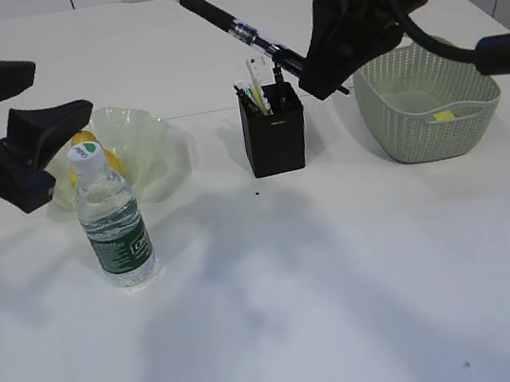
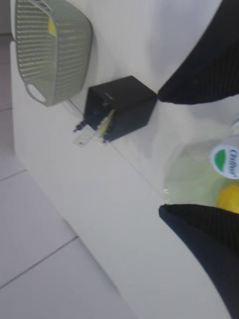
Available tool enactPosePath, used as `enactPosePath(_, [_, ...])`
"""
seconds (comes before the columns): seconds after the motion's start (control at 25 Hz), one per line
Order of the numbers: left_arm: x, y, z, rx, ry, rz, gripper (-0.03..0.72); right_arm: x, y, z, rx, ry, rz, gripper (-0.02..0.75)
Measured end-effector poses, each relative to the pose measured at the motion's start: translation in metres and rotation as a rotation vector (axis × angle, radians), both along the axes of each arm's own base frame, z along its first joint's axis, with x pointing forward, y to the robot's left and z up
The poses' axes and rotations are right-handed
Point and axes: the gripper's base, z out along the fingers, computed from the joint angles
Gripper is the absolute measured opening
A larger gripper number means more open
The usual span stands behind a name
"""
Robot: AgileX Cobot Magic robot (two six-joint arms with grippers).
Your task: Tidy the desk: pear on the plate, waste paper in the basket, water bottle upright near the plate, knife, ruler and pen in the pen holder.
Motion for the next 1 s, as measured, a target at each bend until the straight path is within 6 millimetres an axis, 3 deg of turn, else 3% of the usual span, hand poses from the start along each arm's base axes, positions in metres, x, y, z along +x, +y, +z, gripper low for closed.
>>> enactPosePath(0.2, [-0.001, -0.012, 0.009, -0.045, -0.14, -0.112, 0.447, 0.0, 0.0, 0.0, 0.0, 0.0, 0.0, 0.127])
enactPosePath(0.44, [0.001, -0.029, 0.004, -0.045, -0.26, -0.279, 0.447, 0.0, 0.0, 0.0, 0.004, 0.006, -0.013, 0.127])
enactPosePath(0.72, [0.0, -0.035, -0.005, 0.088, -0.326, -0.368, 0.447, 0.0, 0.0, 0.0, 0.012, 0.017, -0.038, 0.127])
enactPosePath(1.0, [0.008, -0.044, 0.006, 0.271, -0.496, -0.457, 0.446, 0.0, 0.0, 0.0, 0.02, 0.029, -0.066, 0.127])
